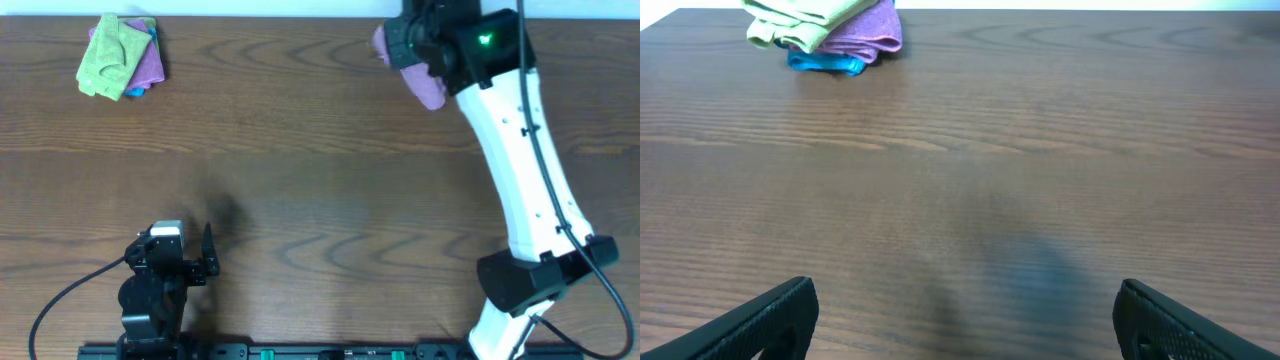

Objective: Fold the cloth
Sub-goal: 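Swing the held cloth left and lay it flat on the table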

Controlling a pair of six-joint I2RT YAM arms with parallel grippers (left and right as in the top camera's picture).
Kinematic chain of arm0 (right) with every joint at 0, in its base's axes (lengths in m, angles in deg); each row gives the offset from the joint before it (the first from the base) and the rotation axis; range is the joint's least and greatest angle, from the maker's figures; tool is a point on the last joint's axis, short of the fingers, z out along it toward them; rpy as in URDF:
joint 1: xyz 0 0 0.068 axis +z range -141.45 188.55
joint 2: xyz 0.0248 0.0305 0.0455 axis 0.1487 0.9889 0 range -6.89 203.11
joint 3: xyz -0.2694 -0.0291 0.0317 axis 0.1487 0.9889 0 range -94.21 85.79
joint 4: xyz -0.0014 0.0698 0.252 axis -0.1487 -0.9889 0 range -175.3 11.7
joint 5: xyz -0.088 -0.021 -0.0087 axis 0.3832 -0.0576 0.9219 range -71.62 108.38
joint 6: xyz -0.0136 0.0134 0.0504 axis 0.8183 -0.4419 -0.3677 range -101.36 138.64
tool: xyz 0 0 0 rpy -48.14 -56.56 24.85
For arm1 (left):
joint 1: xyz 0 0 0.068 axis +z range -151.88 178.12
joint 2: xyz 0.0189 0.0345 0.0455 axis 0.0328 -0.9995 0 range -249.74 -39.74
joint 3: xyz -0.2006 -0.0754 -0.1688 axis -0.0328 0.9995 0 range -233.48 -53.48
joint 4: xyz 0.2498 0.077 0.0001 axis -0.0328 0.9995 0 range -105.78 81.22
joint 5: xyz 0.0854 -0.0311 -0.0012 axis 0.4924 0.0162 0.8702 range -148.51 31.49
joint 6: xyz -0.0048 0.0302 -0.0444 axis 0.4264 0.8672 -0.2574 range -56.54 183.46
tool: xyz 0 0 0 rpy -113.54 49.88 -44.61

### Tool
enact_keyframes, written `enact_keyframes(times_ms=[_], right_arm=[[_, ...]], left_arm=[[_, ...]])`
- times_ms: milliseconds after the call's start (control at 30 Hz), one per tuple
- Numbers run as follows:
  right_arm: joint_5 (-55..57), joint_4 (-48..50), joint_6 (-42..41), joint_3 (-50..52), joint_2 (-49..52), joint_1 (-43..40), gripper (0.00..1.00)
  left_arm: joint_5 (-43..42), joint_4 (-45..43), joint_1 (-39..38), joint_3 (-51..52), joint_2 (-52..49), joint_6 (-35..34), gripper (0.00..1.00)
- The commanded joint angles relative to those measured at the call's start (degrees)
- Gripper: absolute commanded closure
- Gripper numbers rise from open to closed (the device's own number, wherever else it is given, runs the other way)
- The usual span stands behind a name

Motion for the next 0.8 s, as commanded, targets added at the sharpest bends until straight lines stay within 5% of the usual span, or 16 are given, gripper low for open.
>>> enact_keyframes(times_ms=[0,67,100,167,200,333,533,600,667,700,733,767], right_arm=[[-15.5,-1.7,1.6,-0.6,-0.1,6.4,0.99],[-23.2,-3.8,5.5,-0.6,0.3,11.1,0.98],[-24.6,-5.4,8.3,-0.6,0.4,13.6,0.76],[-20.0,-7.1,10.5,-0.6,0.5,17.2,0.07],[-15.7,-7.6,10.5,-0.6,0.5,18.4,0.01],[-4.4,-9.9,10.4,-0.4,0.5,19.4,0.01],[-5.3,-9.8,7.2,8.9,1.3,12.1,0.01],[-7.6,-9.5,7.0,13.1,1.8,9.4,0.08],[-10.4,-8.8,7.0,17.4,2.2,7.1,0.41],[-12.2,-8.1,6.7,20.3,2.4,5.9,0.73],[-13.1,-7.4,6.1,22.3,2.5,5.2,0.95],[-13.7,-6.4,5.3,24.8,2.6,4.5,0.98]], left_arm=[[0.4,0.2,-0.2,1.0,0.4,-0.6,0.05],[0.4,0.2,-0.2,1.0,0.4,-0.6,0.04],[0.4,0.2,-0.2,1.0,0.4,-0.6,0.05],[0.4,0.2,-0.2,1.0,0.4,-0.6,0.05],[0.4,0.2,-0.2,1.0,0.4,-0.6,0.05],[0.4,0.2,-0.2,1.0,0.4,-0.6,0.04],[0.4,0.2,-0.2,1.0,0.4,-0.6,0.05],[0.4,0.2,-0.2,1.0,0.4,-0.6,0.05],[0.4,0.2,-0.2,1.0,0.4,-0.6,0.05],[0.4,0.2,-0.2,1.0,0.4,-0.6,0.04],[0.4,0.2,-0.2,1.0,0.4,-0.6,0.04],[0.4,0.2,-0.2,1.0,0.4,-0.6,0.05]])
